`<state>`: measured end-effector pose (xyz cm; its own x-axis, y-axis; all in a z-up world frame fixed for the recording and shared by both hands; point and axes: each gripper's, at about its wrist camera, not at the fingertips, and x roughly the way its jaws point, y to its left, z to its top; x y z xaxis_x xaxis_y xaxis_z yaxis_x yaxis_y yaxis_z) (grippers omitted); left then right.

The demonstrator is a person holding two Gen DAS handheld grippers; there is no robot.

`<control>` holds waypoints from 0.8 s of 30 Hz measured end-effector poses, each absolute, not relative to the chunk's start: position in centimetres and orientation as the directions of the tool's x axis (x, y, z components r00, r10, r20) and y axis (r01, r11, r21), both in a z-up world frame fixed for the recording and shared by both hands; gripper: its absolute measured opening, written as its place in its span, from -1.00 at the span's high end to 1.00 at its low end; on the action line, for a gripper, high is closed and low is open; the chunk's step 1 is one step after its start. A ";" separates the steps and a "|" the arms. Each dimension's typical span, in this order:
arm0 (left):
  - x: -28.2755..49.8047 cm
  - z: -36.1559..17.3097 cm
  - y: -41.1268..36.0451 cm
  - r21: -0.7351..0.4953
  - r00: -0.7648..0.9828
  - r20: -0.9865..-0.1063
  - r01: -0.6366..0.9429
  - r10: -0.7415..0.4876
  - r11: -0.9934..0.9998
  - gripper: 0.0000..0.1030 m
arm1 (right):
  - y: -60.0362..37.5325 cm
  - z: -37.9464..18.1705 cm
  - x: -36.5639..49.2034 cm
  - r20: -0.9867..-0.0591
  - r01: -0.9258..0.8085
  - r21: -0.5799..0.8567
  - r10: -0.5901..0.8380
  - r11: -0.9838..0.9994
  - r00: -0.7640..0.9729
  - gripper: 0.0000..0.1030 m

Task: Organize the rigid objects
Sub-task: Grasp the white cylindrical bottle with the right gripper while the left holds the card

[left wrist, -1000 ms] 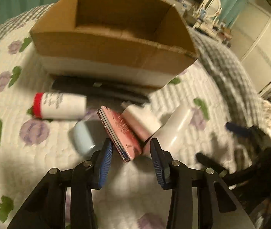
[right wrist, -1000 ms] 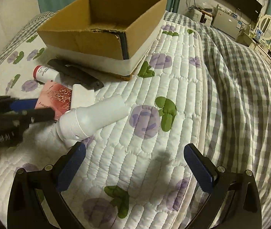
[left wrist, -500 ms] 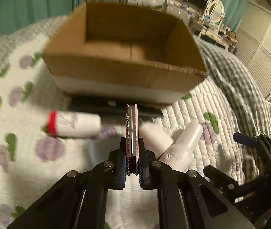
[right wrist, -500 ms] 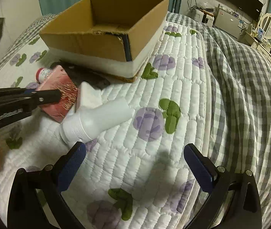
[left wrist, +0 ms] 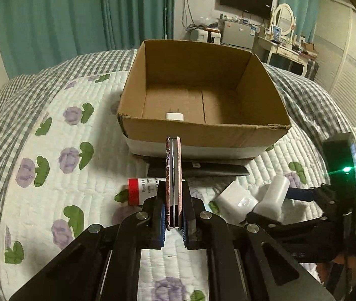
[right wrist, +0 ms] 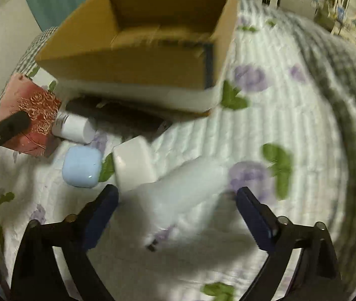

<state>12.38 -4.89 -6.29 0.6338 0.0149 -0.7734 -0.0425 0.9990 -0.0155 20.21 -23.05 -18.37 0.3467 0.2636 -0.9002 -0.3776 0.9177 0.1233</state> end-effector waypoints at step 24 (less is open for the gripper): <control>12.7 1.5 -3.2 -0.008 0.729 -0.684 0.013 -0.015 1.000 0.81 | -19.4 -2.8 16.0 -0.732 -0.530 -0.110 0.292 0.841 0.616 0.01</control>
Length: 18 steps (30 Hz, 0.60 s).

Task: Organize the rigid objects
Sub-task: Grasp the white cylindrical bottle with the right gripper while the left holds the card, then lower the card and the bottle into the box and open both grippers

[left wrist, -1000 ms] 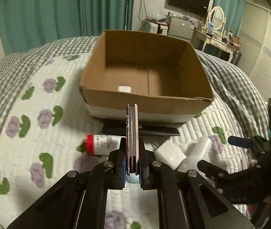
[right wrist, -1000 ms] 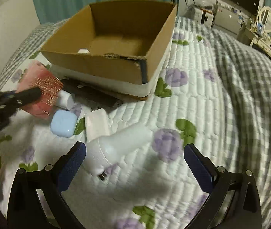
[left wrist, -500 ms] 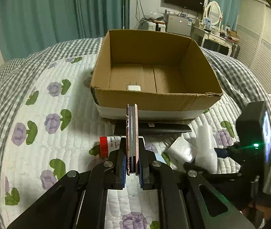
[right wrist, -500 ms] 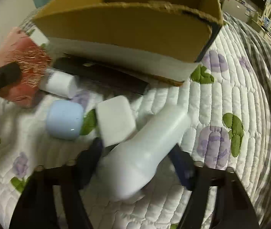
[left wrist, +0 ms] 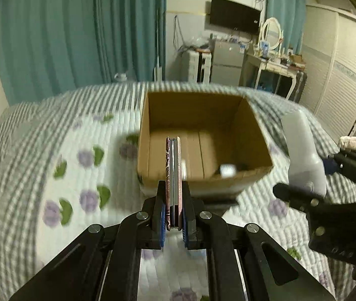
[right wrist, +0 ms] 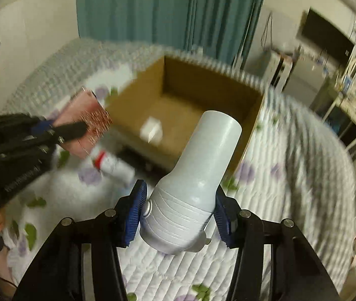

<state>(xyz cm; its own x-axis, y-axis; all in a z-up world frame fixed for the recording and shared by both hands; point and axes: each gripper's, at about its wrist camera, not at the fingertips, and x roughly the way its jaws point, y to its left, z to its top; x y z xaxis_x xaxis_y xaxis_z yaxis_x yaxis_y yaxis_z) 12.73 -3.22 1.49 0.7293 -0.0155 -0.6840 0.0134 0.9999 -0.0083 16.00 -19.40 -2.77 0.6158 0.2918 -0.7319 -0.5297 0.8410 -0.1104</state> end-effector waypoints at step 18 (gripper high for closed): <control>24.5 0.1 -4.2 0.042 0.741 -0.671 0.044 -0.005 0.998 0.81 | -17.1 -6.3 28.1 -0.734 -0.521 -0.059 0.316 0.852 0.601 0.01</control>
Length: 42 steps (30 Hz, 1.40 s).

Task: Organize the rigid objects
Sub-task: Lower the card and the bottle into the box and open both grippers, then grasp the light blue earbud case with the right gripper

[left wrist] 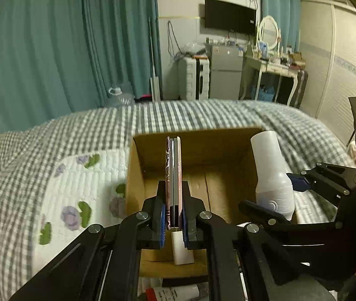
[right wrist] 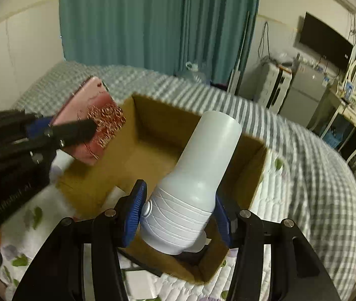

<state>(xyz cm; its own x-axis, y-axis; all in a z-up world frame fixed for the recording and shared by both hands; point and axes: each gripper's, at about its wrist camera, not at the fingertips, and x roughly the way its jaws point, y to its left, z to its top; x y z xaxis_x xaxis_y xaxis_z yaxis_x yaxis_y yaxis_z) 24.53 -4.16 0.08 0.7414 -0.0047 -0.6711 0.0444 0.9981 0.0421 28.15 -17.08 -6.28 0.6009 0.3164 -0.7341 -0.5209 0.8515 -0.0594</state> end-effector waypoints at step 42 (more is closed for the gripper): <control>9.0 -1.6 0.7 0.120 0.744 -0.666 0.034 0.055 0.992 -0.60 | -19.6 -6.9 13.5 -0.759 -0.318 -0.013 0.198 0.948 0.621 -0.86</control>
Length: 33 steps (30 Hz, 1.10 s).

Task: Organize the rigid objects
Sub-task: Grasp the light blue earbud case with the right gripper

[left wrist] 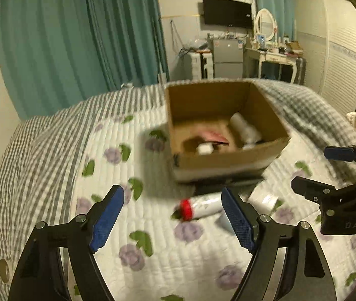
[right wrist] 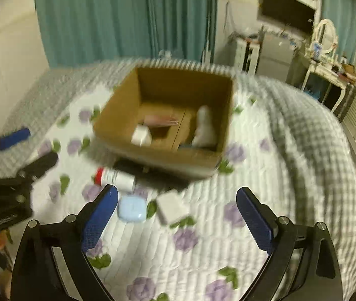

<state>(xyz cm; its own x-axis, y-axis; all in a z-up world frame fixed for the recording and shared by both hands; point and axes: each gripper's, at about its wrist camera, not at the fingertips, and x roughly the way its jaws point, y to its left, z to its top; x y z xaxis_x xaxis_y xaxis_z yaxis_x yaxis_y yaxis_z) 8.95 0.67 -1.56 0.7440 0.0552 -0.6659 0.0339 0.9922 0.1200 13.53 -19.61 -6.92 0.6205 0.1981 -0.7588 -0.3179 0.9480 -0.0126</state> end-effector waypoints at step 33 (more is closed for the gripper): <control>14.0 -10.8 -0.4 -0.026 0.566 -0.823 0.045 -0.047 0.999 -0.60 | -20.4 -15.0 16.7 -0.753 -0.143 0.118 0.183 0.983 0.632 0.04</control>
<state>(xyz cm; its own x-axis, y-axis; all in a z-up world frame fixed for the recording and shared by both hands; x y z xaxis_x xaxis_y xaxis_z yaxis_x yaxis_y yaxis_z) 14.01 -0.35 -10.82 0.5662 -0.0471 -0.8229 0.0451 0.9986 -0.0262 16.70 -20.36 -15.01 0.6317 0.1826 -0.7534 -0.1435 0.9826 0.1179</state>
